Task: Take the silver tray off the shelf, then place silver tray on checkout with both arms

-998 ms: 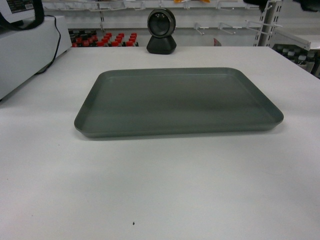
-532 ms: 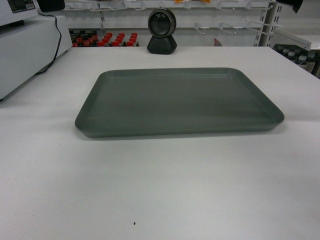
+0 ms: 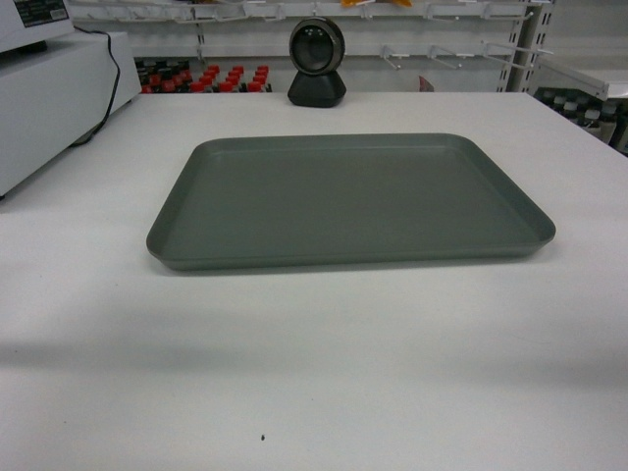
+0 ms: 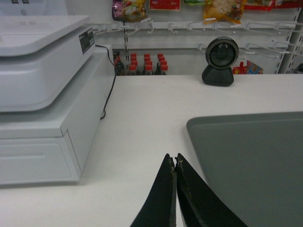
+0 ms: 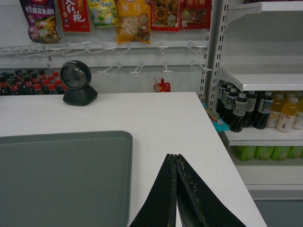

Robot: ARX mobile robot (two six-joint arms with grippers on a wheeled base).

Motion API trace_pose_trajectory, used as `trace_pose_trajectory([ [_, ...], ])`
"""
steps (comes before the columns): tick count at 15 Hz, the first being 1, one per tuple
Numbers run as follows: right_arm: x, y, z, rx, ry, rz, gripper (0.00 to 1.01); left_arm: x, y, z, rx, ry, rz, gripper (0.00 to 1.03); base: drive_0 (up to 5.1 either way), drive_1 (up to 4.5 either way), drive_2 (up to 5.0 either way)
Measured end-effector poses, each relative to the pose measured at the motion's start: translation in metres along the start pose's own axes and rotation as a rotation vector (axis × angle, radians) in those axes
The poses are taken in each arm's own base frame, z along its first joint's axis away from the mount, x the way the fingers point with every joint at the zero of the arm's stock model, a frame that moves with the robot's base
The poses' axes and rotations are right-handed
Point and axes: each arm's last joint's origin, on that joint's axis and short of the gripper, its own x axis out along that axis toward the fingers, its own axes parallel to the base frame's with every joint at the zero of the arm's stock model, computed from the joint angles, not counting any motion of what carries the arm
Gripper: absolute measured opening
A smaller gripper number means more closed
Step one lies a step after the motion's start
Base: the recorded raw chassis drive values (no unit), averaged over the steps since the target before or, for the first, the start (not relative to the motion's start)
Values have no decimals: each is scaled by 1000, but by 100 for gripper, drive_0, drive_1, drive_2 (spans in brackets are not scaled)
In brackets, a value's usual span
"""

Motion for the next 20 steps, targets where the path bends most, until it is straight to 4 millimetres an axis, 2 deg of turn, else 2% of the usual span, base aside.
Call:
trace_pose_trajectory([
  [3, -31, -9, -31, -10, 65, -7, 2, -32, 9, -15, -1, -10, -1, 1, 0, 0, 0],
  [4, -42, -18, -30, -8, 36, 2, 2, -43, 16, -21, 0, -3, -16, 1, 0, 0, 0],
  [6, -56, -21, -38, -8, 46, -11, 2, -57, 22, -28, -1, -1, 6, 1, 0, 0, 0],
  [12, -83, -20, -49, -8, 46, -4, 2, -85, 21, -38, 0, -1, -5, 1, 0, 0, 0],
  [15, -95, -20, -59, -8, 36, -5, 2, -96, 21, -51, 0, 17, -5, 1, 0, 0, 0],
  [20, -109, -20, -55, -8, 29, -4, 2, -112, 21, -44, -1, -21, -5, 1, 0, 0, 0],
])
